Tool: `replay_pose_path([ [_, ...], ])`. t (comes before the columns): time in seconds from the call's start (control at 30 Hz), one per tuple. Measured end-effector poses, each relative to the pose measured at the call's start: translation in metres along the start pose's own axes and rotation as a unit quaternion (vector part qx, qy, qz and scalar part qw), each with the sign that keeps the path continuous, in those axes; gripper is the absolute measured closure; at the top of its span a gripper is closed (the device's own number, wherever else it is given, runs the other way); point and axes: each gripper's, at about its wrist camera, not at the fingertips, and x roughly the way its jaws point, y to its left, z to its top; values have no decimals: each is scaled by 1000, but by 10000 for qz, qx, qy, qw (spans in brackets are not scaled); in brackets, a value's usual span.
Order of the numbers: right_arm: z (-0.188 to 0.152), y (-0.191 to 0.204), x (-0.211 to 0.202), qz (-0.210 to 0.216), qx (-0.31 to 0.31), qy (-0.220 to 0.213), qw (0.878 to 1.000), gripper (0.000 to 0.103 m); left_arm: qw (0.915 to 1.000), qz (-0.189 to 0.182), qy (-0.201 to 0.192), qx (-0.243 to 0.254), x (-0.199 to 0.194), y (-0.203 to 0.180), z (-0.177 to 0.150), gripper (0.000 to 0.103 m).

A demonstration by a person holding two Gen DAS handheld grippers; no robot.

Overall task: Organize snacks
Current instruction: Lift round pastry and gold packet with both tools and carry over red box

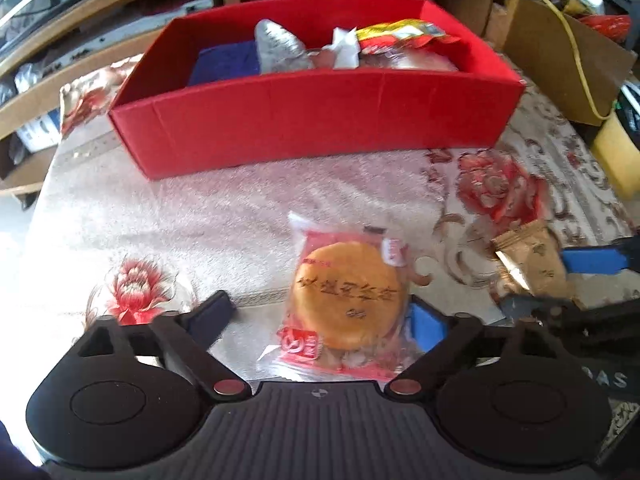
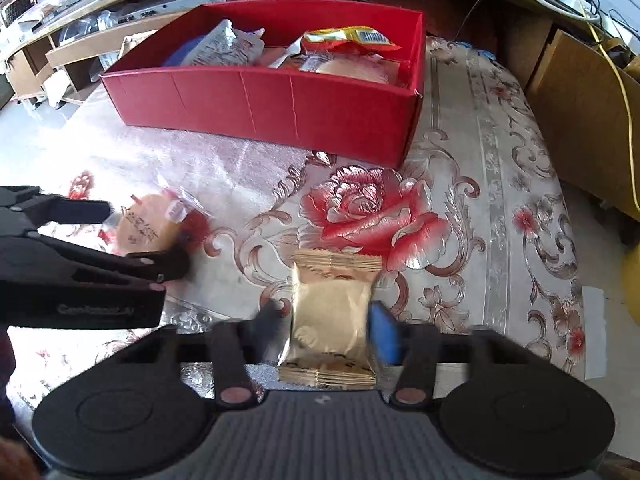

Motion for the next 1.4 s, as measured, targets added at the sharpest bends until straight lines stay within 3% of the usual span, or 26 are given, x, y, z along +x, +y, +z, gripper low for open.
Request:
replay_pose_path([
  [0.1, -1, -6, -2, 40, 105, 9, 9999, 61, 9999, -76, -47, 61, -4, -5, 0, 34],
  [0.23, -3, -6, -10, 97, 162, -58, 9998, 62, 9999, -101, -48, -43, -7, -3, -1, 40],
  [0.5, -2, -8, -32, 246, 405, -389, 9981, 62, 9993, -266, -130, -226, -24, 2, -7, 40],
  [0.83, 9, -5, -48, 399, 475, -703, 9956, 62, 9973, -354, -503, -405, -46, 2, -1, 40],
  [1.4, 55, -20, -64, 675, 726, -1269, 9869, 62, 9922, -454, -1037, -519, -62, -5, 42, 40],
])
